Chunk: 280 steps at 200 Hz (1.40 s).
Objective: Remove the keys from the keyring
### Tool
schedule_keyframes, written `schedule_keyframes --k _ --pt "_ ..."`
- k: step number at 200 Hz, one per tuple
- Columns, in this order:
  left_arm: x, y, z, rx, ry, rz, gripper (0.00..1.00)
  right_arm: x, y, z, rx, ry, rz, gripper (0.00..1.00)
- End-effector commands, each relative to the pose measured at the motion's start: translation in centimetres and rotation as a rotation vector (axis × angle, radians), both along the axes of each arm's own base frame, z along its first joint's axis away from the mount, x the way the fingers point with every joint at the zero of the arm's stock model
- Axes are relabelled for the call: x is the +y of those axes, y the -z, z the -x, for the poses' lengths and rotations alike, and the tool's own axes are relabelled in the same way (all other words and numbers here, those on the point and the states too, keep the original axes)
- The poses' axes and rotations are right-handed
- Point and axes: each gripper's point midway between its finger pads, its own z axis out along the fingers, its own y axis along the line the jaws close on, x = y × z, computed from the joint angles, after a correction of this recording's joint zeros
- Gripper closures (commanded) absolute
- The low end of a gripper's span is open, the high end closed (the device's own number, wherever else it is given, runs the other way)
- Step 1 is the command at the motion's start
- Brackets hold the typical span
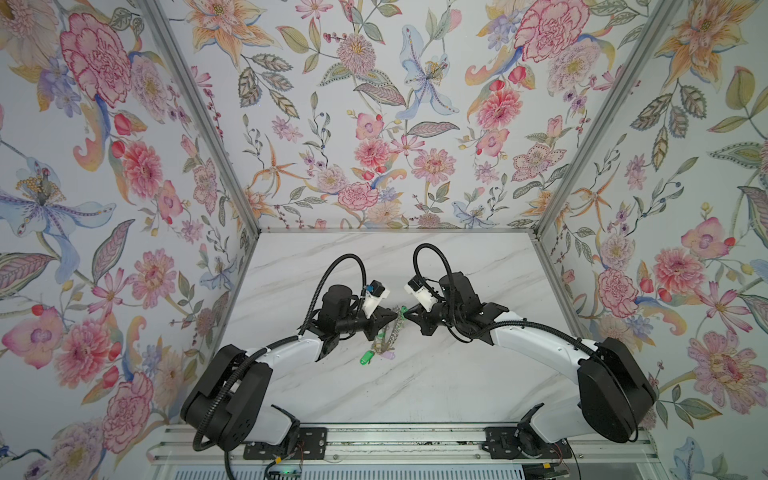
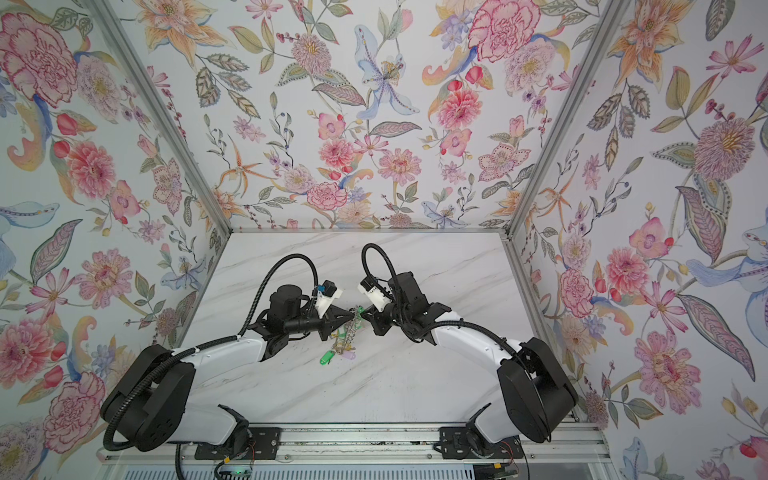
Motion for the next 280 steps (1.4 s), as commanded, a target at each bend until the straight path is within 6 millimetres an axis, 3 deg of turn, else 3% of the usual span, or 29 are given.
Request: schedule_keyframes --k 1,77,111,155,215,280 --pt "0.4 -1.2 -0.1 -0.056 -0.022 -0.001 1.00 -0.1 -0.4 -0.3 -0.004 0.005 -0.003 1.00" --pt "1.0 -4.0 0.0 -0.116 -0.053 0.004 1.00 0.9 1.8 0.2 0.051 -0.024 0.006 1.00" --pt "0.9 -5.6 0.5 -0.151 -0.047 0.088 1.00 1.7 1.2 0.7 0.050 -0.049 -0.023 1.00" --pt "0.7 -6.4 0.5 -0.167 -0.048 0.147 1.00 3.6 0.4 2.0 0.053 -0.104 -0.054 1.00" --pt "2.1 -8.3 -0.2 -0.256 -0.150 0.198 1.00 4.9 -0.1 3.6 0.054 -0.158 -0.058 1.00" --pt "2.6 -8.1 0.3 -0.258 -0.163 0.179 1.00 3.2 0.0 1.3 0.036 -0.068 -0.044 1.00"
